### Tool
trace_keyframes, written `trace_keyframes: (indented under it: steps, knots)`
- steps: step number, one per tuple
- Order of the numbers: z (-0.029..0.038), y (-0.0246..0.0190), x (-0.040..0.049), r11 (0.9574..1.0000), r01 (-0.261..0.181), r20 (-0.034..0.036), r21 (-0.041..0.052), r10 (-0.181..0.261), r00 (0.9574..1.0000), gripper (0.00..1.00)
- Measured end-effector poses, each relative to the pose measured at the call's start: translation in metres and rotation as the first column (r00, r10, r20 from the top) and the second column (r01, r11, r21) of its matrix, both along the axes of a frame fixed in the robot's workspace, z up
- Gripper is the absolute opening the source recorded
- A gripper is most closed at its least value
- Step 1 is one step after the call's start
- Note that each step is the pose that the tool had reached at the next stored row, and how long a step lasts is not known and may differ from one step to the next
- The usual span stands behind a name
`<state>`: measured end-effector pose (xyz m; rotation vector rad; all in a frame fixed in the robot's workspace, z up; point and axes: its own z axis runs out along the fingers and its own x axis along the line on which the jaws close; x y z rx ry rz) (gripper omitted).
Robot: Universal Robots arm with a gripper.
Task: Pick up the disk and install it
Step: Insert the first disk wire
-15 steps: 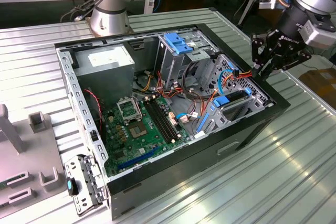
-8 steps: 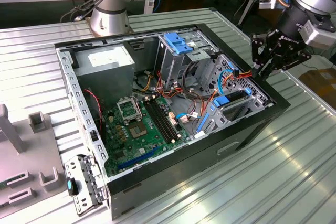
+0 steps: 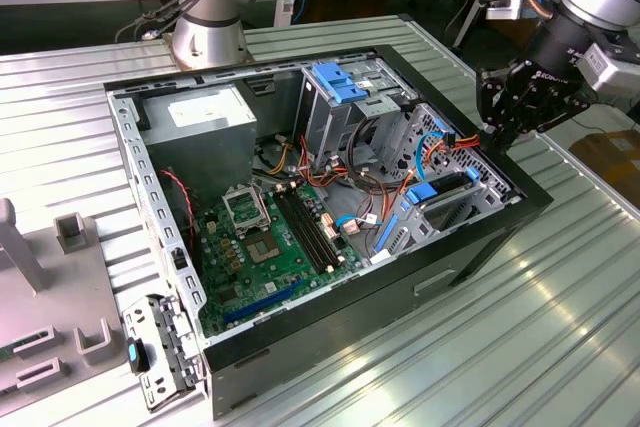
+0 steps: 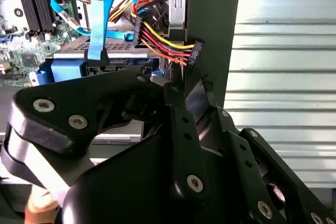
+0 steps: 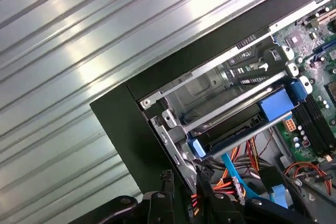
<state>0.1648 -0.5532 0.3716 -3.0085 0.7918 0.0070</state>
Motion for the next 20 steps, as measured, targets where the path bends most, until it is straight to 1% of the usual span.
trace_keyframes:
  steps: [1, 2, 3, 4, 5, 6, 8, 9, 11, 13, 14, 16, 17, 18, 20]
  knots:
    - [0.0000, 0.0022, 0.0000, 1.0000, -0.006, 0.0000, -0.0002, 0.006, 1.0000, 0.31]
    - [-0.0006, 0.0027, 0.0000, 0.9999, -0.016, 0.0002, 0.0009, 0.016, 0.9999, 0.31]
    - [-0.0027, 0.0031, 0.0000, 0.9991, -0.043, 0.0017, 0.0021, 0.043, 0.9991, 0.31]
    - [-0.0033, 0.0046, 0.0000, 0.9959, -0.090, 0.0063, 0.0076, 0.090, 0.9959, 0.31]
    - [-0.0033, 0.0102, 0.0000, 0.9929, -0.119, 0.0269, 0.0086, 0.119, 0.9926, 0.31]
    - [-0.0036, 0.0123, -0.0005, 0.9927, -0.121, 0.0379, 0.0072, 0.120, 0.9920, 0.31]
    - [-0.0051, 0.0126, -0.0013, 0.9920, -0.126, 0.0494, 0.0059, 0.126, 0.9908, 0.31]
    - [-0.0060, 0.0126, -0.0022, 0.9909, -0.135, 0.0538, 0.0053, 0.134, 0.9895, 0.31]
    - [-0.0064, 0.0126, -0.0044, 0.9900, -0.141, 0.0575, 0.0045, 0.140, 0.9884, 0.31]
    - [-0.0065, 0.0126, -0.0045, 0.9901, -0.141, 0.0576, 0.0047, 0.140, 0.9885, 0.31]
    - [-0.0065, 0.0126, -0.0045, 0.9901, -0.141, 0.0577, 0.0047, 0.140, 0.9885, 0.30]
    - [-0.0065, 0.0126, -0.0044, 0.9900, -0.141, 0.0577, 0.0045, 0.140, 0.9884, 0.17]
    - [-0.0065, 0.0126, -0.0044, 0.9901, -0.141, 0.0577, 0.0045, 0.140, 0.9884, 0.17]
    - [-0.0063, 0.0126, -0.0045, 0.9900, -0.141, 0.0575, 0.0049, 0.140, 0.9885, 0.17]
    - [-0.0035, 0.0126, -0.0044, 0.9901, -0.141, 0.0533, 0.0053, 0.140, 0.9887, 0.17]
